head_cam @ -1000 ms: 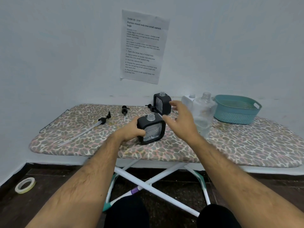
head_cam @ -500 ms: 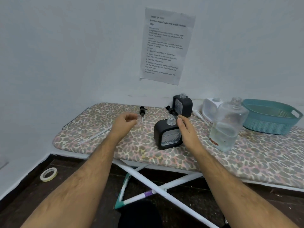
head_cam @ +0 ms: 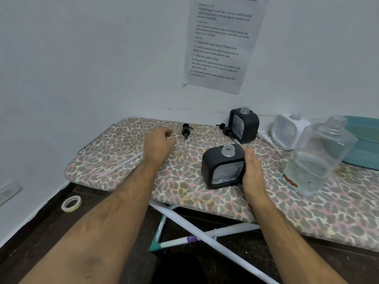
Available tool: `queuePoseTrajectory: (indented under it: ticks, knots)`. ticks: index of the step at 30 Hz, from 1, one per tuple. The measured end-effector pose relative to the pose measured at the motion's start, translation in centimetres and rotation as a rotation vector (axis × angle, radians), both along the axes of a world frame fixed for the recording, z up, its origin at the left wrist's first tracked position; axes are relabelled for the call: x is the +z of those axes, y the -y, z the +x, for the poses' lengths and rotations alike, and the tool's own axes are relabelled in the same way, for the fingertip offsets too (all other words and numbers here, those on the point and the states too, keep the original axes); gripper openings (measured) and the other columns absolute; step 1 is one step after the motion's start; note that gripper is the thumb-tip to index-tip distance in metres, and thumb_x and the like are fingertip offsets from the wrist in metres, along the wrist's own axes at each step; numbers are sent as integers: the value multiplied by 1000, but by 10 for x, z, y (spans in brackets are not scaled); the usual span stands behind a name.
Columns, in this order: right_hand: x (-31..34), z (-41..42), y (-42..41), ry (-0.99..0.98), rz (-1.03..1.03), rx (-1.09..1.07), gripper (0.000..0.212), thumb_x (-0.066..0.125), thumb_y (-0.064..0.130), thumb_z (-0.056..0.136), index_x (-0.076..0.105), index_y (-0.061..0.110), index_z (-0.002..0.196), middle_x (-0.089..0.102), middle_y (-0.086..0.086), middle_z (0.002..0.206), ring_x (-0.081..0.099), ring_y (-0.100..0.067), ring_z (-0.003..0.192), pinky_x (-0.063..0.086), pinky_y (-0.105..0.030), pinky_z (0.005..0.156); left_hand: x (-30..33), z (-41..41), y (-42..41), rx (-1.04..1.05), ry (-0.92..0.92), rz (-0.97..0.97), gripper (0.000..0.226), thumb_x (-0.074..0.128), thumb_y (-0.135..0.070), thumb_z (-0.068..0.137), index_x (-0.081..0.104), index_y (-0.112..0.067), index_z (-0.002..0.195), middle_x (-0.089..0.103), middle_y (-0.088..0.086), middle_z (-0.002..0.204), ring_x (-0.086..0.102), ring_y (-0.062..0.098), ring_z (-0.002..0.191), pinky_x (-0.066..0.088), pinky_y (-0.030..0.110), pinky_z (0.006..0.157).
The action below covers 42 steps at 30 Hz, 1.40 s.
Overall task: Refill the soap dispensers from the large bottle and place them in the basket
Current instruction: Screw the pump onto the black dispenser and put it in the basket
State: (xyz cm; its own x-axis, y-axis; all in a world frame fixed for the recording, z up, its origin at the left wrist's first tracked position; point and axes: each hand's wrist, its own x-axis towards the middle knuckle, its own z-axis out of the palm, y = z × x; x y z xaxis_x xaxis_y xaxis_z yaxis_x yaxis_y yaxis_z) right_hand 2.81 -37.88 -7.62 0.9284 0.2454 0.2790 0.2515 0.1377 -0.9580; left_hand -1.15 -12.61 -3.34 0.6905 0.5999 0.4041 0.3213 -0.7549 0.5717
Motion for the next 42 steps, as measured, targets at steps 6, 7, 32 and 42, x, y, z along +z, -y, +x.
queuePoseTrajectory:
  ticks: [6, 7, 32, 42]
  knots:
    - [-1, -2, 0, -20, 50, 35, 59, 33, 55, 97, 66, 10, 113, 72, -1, 105, 68, -9, 96, 50, -13, 75, 9, 51, 7, -29, -41, 7, 37, 62, -32, 91, 65, -9, 119, 70, 3, 108, 64, 18, 95, 47, 27, 80]
    - [-2, -2, 0, -19, 50, 33, 59, 32, 55, 96, 66, 9, 113, 72, -2, 105, 68, -10, 97, 50, -13, 75, 10, 59, 7, -25, -75, 10, 38, 62, -35, 91, 65, -9, 117, 70, 3, 105, 64, 20, 95, 48, 29, 79]
    - [-6, 4, 2, 11, -43, 28, 38, 35, 44, 103, 66, 21, 101, 70, 0, 101, 65, -6, 94, 50, -17, 82, 41, 69, 37, -328, 221, -773, 13, 62, -23, 93, 69, -14, 88, 64, 0, 81, 53, 11, 66, 43, 24, 65]
    - [-5, 3, 4, -24, -46, 65, 58, 41, 63, 90, 68, 19, 116, 72, 3, 109, 67, -11, 103, 51, -29, 90, 93, 7, 76, -462, 501, -909, 31, 68, -19, 90, 65, -6, 117, 71, -1, 98, 63, 11, 87, 48, 42, 96]
